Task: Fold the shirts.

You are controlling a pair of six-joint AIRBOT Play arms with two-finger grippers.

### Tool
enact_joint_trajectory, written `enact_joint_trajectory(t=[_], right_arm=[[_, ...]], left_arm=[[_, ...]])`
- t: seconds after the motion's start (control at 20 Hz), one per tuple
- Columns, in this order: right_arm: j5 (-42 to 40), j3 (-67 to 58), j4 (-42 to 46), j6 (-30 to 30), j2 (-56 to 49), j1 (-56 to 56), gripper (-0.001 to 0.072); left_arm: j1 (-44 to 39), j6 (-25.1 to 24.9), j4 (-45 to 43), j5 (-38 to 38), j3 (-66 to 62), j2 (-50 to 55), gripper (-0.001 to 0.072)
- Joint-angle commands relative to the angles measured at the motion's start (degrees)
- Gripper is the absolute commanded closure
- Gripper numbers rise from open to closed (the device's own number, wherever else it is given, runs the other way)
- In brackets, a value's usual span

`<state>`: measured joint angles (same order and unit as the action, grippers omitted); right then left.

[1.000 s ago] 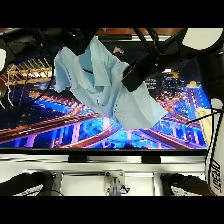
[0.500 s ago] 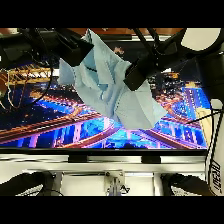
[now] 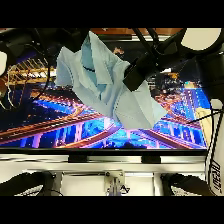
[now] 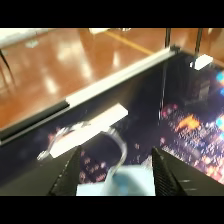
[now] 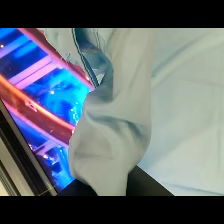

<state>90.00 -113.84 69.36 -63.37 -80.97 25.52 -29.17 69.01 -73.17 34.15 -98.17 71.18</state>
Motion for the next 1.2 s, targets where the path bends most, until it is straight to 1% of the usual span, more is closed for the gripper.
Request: enact_joint_trajectory(t=[0.0, 0.05, 0.1, 0.15, 0.2, 0.25, 0.3, 0.35, 0.4, 0.45, 0.55, 0.65, 0.75, 0.85, 1.15], right_arm=[[0.1, 0.0, -0.3, 0.0, 0.0, 0.0, 0.0656], [0.2, 0.0, -0.3, 0.1, 0.0, 0.0, 0.0655], [0.4, 0.0, -0.2, 0.0, 0.0, 0.0, 0.0652], [0.5, 0.0, -0.2, 0.0, 0.0, 0.0, 0.0651], [0.5, 0.0, -0.2, 0.0, 0.0, 0.0, 0.0651], [0.4, 0.0, -0.2, 0.0, 0.0, 0.0, 0.0650], [0.4, 0.0, -0.2, 0.0, 0.0, 0.0, 0.0619], [0.4, 0.0, -0.2, -0.2, 0.0, 0.0, 0.0513], [0.4, 0.0, -0.2, -0.5, 0.0, 0.0, 0.0328], [0.5, 0.0, 0.0, -0.5, 0.2, 0.0, 0.0241], [0.4, 0.0, 2.2, -0.4, 1.3, 0.0, 0.0242], [0.4, 0.0, 6.4, -0.5, 2.9, 0.0, 0.0242], [0.5, 0.0, 7.1, -1.2, 3.5, 0.0, 0.0243], [0.5, 0.0, 4.7, -2.8, 3.0, 0.0, 0.0243], [0.8, 0.0, -3.2, -3.4, -0.4, 0.0, 0.0243]], left_arm=[[-2.1, 0.1, -0.4, -6.7, 0.0, 1.4, 0.0166], [-2.3, 0.1, -0.4, -9.0, 0.0, 1.8, 0.0219], [-2.3, 0.1, -0.4, -11.0, 0.0, 2.1, 0.0410], [-2.3, 0.1, -0.4, -13.0, 0.0, 2.2, 0.0617], [-2.2, 0.1, -0.4, -15.1, 0.0, 2.2, 0.0648], [-2.2, 0.1, -0.4, -16.7, 0.0, 2.1, 0.0648], [-2.2, 0.1, -0.4, -17.7, 0.0, 2.1, 0.0649], [-2.2, 0.1, -0.4, -18.1, 0.0, 2.0, 0.0649], [-2.1, 0.1, -0.4, -18.1, 0.0, 2.0, 0.0649], [-2.1, 0.1, -0.5, -18.1, 0.0, 2.0, 0.0649], [-2.1, 0.0, -0.6, -18.1, 0.0, 2.0, 0.0650], [-1.7, 0.1, -0.6, -18.1, 0.0, 2.0, 0.0649], [-1.3, 0.1, -0.6, -18.1, 0.0, 2.0, 0.0650], [-1.1, 0.1, -0.6, -18.1, 0.0, 2.0, 0.0650], [-1.1, 0.1, -0.6, -21.2, 0.0, 2.0, 0.0650]])
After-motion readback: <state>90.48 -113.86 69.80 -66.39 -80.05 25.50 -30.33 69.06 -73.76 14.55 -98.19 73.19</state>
